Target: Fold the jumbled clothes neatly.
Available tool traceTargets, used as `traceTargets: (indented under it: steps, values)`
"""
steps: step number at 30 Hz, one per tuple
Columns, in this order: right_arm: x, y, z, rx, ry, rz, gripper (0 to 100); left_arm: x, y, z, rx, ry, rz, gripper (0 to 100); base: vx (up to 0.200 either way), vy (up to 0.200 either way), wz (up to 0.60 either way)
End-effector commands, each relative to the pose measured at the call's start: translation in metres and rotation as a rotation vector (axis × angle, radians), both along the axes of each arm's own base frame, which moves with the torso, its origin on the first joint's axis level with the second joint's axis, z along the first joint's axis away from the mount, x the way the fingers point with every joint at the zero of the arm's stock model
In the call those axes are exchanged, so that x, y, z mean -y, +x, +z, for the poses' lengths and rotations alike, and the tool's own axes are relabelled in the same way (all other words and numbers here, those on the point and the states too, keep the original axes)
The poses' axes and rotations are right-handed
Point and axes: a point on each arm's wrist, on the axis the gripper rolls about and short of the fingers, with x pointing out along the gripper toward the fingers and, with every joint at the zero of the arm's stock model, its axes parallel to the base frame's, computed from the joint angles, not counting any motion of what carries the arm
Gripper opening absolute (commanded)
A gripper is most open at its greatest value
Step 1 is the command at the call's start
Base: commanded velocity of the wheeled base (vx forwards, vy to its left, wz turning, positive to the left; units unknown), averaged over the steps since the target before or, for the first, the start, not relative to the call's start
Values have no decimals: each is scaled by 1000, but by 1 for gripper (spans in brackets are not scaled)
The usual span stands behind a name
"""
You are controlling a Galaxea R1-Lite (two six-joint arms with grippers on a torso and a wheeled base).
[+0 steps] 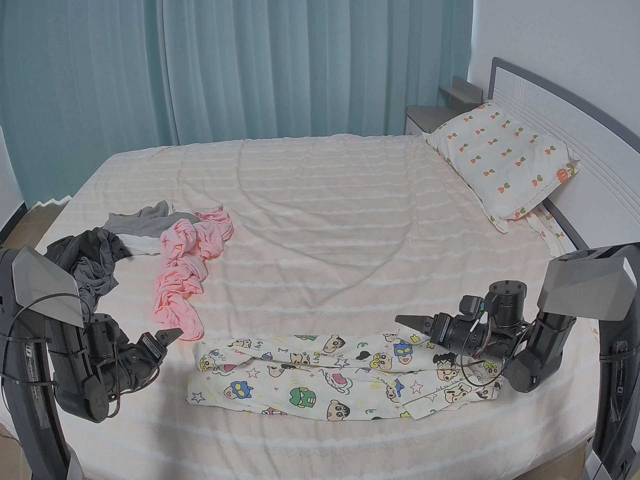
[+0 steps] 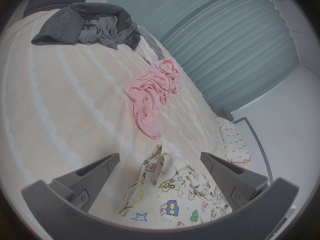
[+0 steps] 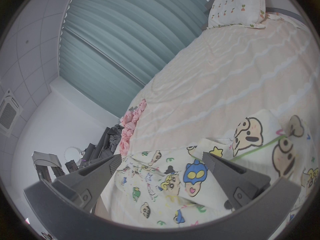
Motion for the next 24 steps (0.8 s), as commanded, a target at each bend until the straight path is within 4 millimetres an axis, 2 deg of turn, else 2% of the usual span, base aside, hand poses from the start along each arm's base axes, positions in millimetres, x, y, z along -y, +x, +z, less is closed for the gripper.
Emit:
traceTargets:
  steps: [1,10,20,24]
  values:
    - [15,14,-23,-35,-36,-44,100,1,-1,0,6,3,0,100,0,0,0]
    - [28,11,-39,-82,-84,-128,100,1,-2,0,5,6,2,100,0,0,0]
    - [30,4,-39,-103,-90,-132,100,4,-5,-1,-11,8,-11,100,0,0,0]
    - [30,3,-29,-71,-72,-136,100,7,-7,-1,-10,31,-37,100,0,0,0]
